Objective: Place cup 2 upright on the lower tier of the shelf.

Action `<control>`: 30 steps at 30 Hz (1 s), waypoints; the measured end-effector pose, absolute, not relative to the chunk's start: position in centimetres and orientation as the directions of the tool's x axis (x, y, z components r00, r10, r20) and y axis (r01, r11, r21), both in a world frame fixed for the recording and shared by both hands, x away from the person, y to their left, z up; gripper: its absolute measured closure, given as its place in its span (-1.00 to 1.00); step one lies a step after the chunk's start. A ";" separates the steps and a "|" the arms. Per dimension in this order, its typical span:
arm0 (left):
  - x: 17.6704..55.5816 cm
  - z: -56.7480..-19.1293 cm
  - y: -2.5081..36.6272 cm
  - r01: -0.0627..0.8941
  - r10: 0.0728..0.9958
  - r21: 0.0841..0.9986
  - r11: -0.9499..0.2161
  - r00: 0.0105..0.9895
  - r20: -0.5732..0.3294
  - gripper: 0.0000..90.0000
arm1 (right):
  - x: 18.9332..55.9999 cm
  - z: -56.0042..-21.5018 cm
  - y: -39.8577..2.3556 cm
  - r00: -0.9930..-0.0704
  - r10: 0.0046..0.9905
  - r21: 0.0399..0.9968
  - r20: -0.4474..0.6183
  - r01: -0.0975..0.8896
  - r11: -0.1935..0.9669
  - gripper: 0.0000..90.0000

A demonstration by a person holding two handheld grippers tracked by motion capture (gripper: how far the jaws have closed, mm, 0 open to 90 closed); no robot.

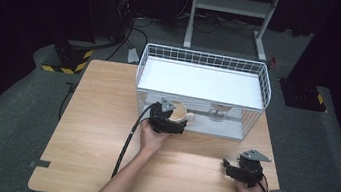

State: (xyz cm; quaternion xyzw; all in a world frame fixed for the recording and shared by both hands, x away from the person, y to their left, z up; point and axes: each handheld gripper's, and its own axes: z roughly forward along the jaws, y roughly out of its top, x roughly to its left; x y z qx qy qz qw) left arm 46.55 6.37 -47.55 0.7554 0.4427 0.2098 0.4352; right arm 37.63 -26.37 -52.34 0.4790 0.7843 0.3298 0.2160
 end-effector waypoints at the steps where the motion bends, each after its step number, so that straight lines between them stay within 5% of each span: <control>1: 46.7 -47.6 6.4 0.484 0.854 0.848 -0.218 0.515 -0.074 -0.80 | 37.6 -52.3 -26.4 -0.450 0.893 0.724 -0.023 0.608 0.325 -0.37; 30: 49.1 -49.3 6.1 0.473 0.865 0.842 -0.260 0.502 -0.015 -0.81 | 37.6 -52.3 -26.3 -0.450 0.893 0.723 -0.019 0.611 0.323 -0.37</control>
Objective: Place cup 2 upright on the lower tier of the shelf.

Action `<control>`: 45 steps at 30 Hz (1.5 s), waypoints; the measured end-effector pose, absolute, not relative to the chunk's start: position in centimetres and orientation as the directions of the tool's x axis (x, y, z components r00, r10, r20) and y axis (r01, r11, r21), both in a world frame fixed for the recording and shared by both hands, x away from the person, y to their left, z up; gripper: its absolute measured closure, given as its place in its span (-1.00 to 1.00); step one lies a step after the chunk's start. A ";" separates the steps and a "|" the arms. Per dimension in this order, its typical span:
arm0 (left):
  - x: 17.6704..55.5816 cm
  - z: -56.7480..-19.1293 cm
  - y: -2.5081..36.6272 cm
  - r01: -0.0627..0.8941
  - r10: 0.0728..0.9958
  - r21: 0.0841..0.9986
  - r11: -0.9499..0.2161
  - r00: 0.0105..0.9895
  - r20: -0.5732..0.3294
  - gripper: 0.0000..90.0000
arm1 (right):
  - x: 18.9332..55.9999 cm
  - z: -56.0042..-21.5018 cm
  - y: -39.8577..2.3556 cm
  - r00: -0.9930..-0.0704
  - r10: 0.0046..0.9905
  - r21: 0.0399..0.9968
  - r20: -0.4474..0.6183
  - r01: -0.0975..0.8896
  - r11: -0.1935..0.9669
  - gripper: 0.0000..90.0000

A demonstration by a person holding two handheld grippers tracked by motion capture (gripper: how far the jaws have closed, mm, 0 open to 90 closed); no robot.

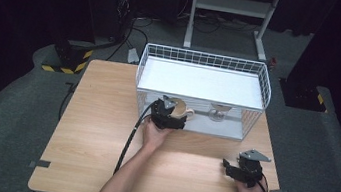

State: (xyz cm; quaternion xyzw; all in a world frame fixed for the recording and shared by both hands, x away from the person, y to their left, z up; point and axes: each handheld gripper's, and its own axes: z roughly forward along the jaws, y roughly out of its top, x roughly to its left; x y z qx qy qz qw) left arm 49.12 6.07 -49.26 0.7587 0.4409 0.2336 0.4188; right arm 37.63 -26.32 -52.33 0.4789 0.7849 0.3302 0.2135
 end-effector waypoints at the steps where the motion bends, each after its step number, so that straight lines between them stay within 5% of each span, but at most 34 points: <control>1: 49.1 -49.3 6.1 0.473 0.864 0.842 -0.260 0.504 -0.016 -0.81 | 37.6 -52.3 -26.3 -0.450 0.893 0.723 -0.019 0.611 0.323 -0.37; 10: 49.3 -49.5 6.2 0.492 0.862 0.828 -0.269 0.507 -0.021 -0.99 | 37.6 -52.3 -26.3 -0.451 0.892 0.723 -0.019 0.610 0.324 -0.37; 24: 48.6 -49.0 6.6 0.509 0.857 0.813 -0.284 0.514 -0.022 -0.99 | 37.6 -52.3 -26.3 -0.450 0.893 0.723 -0.019 0.611 0.324 -0.37; 45: 45.4 -49.7 8.2 0.546 0.883 0.810 -0.214 0.463 -0.079 -0.59 | 37.6 -52.3 -26.3 -0.450 0.893 0.723 -0.019 0.610 0.323 -0.37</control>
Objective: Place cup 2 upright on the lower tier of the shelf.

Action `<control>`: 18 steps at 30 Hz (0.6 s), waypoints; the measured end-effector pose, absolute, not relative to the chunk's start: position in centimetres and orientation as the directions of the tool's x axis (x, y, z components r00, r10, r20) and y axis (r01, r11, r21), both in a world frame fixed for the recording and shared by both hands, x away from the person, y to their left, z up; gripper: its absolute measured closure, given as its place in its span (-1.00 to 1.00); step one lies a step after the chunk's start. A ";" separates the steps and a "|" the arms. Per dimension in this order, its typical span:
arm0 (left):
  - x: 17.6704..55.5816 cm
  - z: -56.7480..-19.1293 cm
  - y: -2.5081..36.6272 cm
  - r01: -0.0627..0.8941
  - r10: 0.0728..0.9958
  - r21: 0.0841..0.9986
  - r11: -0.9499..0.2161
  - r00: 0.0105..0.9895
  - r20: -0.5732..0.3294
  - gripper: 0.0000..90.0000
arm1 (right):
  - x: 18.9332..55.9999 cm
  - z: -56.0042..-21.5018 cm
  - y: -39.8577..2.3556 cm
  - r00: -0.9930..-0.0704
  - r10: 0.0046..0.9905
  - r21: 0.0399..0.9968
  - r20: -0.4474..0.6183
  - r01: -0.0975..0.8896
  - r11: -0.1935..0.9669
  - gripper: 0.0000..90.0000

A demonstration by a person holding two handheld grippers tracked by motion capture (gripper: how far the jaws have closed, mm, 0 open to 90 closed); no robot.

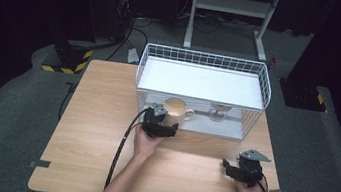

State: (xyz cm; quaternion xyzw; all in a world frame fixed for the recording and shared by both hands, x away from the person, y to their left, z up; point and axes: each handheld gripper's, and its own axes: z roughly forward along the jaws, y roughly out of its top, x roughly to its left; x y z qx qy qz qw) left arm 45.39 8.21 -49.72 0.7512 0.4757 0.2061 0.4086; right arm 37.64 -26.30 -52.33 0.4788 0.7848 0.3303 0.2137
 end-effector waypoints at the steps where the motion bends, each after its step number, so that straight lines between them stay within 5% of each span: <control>1: 45.3 -49.8 8.1 0.557 0.884 0.803 -0.211 0.460 -0.087 -0.58 | 37.6 -52.3 -26.3 -0.450 0.893 0.723 -0.019 0.610 0.323 -0.37; 18: 45.2 -50.0 7.5 0.569 0.905 0.794 -0.216 0.421 -0.056 -0.38 | 37.6 -52.3 -26.4 -0.451 0.892 0.724 -0.023 0.608 0.326 -0.38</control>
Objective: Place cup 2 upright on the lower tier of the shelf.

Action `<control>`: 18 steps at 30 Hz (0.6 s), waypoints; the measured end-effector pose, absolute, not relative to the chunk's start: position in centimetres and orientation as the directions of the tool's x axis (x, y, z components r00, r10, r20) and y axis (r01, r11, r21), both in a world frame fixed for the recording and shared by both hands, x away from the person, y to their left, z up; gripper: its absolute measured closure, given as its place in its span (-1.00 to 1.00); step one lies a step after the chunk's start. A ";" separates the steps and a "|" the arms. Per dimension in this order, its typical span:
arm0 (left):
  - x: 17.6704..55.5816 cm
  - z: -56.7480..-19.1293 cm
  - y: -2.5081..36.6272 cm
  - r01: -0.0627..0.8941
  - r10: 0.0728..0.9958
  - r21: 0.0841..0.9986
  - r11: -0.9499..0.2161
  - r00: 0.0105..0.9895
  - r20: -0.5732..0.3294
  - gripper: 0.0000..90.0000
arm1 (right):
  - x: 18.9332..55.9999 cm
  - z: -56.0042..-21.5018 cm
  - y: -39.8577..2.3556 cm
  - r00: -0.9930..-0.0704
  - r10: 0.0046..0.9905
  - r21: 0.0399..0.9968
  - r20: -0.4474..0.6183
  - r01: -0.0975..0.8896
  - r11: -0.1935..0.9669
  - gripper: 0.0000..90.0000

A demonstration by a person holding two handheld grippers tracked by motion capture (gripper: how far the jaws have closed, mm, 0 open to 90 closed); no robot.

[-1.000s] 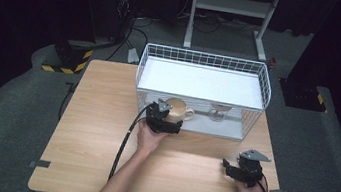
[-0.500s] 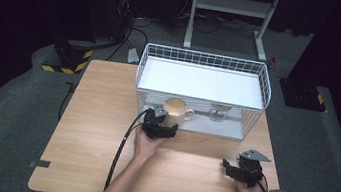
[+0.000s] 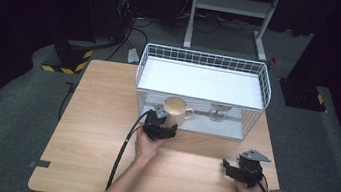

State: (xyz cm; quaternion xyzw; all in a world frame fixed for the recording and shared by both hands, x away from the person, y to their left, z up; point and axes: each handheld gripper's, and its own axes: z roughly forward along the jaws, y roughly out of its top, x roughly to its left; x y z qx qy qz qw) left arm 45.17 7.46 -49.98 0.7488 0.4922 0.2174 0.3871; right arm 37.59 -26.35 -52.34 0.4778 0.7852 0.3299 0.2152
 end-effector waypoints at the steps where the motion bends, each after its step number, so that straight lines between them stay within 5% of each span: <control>1: 45.3 -50.0 7.4 0.567 0.905 0.793 -0.221 0.422 -0.049 -0.38 | 37.6 -52.3 -26.4 -0.451 0.892 0.724 -0.022 0.609 0.325 -0.38; 18: 46.6 -49.7 6.7 0.586 0.921 0.779 -0.223 0.388 -0.028 -0.17 | 37.6 -52.3 -26.3 -0.449 0.893 0.723 -0.021 0.610 0.324 -0.39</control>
